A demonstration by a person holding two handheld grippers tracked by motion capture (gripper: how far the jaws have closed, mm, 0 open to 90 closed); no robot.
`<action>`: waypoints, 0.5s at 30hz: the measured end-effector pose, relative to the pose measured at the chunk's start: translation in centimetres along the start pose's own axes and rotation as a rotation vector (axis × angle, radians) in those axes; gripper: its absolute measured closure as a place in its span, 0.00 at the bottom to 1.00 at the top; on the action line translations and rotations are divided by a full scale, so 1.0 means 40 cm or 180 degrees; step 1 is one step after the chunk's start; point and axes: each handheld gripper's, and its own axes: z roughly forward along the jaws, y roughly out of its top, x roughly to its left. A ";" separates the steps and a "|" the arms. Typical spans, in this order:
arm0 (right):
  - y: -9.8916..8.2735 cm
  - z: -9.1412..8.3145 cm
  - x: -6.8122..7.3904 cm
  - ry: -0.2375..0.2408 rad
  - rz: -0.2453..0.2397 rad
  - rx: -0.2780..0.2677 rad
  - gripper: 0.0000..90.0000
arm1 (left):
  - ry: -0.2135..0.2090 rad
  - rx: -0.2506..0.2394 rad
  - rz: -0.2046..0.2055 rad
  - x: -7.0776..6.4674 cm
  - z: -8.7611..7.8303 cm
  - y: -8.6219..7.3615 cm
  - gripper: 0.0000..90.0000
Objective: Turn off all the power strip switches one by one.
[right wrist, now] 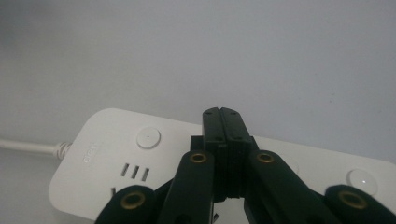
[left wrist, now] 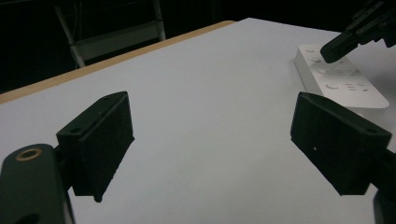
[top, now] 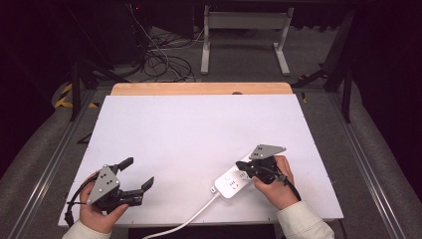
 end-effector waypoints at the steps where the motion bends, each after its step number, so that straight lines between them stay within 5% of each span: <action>1: -0.001 0.004 0.000 0.0000 0.0000 0.0010 1.00 | 0.0001 0.0001 -0.0001 0.000 0.000 0.000 0.15; 15: -0.006 0.021 -0.003 0.0025 0.0006 0.0084 1.00 | -0.0006 0.0002 0.0000 0.000 0.000 -0.001 0.15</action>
